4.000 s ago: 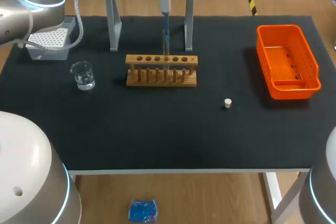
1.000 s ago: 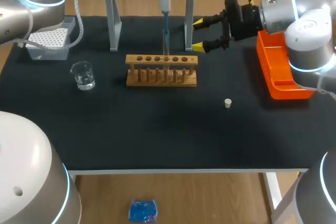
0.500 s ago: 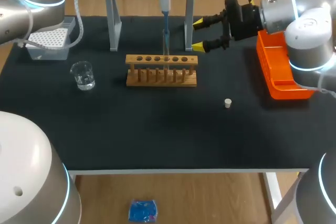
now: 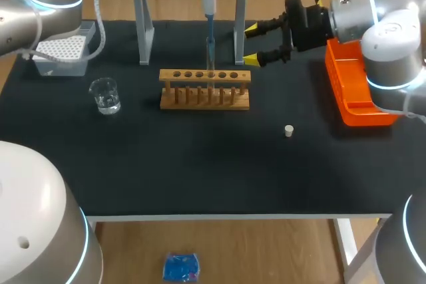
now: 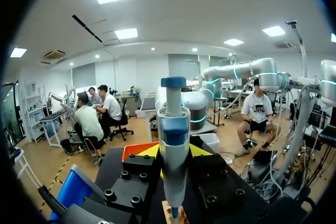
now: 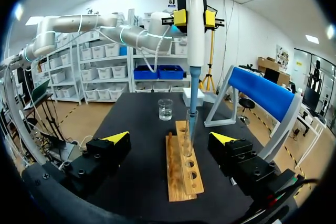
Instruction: Invert the test tube, pick up the pipette, mount the tip to pipette, aspirate from beaker and dispense into the tube, eject the tip, return the pipette, and cap with the stopper.
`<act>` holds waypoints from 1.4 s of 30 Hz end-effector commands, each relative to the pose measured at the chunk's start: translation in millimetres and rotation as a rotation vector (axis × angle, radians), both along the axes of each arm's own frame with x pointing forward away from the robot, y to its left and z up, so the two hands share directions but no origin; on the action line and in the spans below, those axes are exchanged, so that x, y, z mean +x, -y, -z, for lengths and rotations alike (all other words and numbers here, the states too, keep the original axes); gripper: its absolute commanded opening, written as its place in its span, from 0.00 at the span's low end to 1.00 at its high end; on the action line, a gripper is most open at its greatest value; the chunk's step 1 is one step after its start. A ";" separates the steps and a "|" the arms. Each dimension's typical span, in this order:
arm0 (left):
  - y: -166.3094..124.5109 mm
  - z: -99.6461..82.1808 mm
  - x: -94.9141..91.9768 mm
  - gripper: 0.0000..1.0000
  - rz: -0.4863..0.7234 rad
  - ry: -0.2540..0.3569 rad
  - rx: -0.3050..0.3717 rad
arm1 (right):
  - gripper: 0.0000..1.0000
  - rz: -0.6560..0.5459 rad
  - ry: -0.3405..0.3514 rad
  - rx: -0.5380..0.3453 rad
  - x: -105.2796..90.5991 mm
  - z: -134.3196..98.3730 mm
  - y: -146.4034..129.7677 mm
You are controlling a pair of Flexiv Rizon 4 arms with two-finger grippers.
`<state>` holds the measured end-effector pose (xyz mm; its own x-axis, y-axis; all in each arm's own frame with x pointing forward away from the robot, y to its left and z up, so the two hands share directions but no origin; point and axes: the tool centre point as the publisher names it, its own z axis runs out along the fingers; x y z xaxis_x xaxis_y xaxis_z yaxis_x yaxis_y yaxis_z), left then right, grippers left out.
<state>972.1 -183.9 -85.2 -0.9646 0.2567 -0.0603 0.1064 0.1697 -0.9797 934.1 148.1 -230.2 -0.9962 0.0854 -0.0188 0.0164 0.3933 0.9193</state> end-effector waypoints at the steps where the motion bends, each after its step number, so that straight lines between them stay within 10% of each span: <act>1: 3.1 -3.5 -1.9 0.00 -0.004 0.005 0.005 | 1.00 0.000 0.000 -0.001 -0.3 0.0 0.1; 42: 1.5 -28.3 -9.4 0.00 -0.025 0.055 0.027 | 1.00 0.000 0.000 -0.001 -0.3 0.0 0.1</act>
<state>964.8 -184.7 -59.2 -0.9654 0.2383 -0.1060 0.1544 0.1945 -0.9687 933.6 148.2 -229.7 -0.9961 0.0867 -0.0187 0.0171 0.3945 0.9188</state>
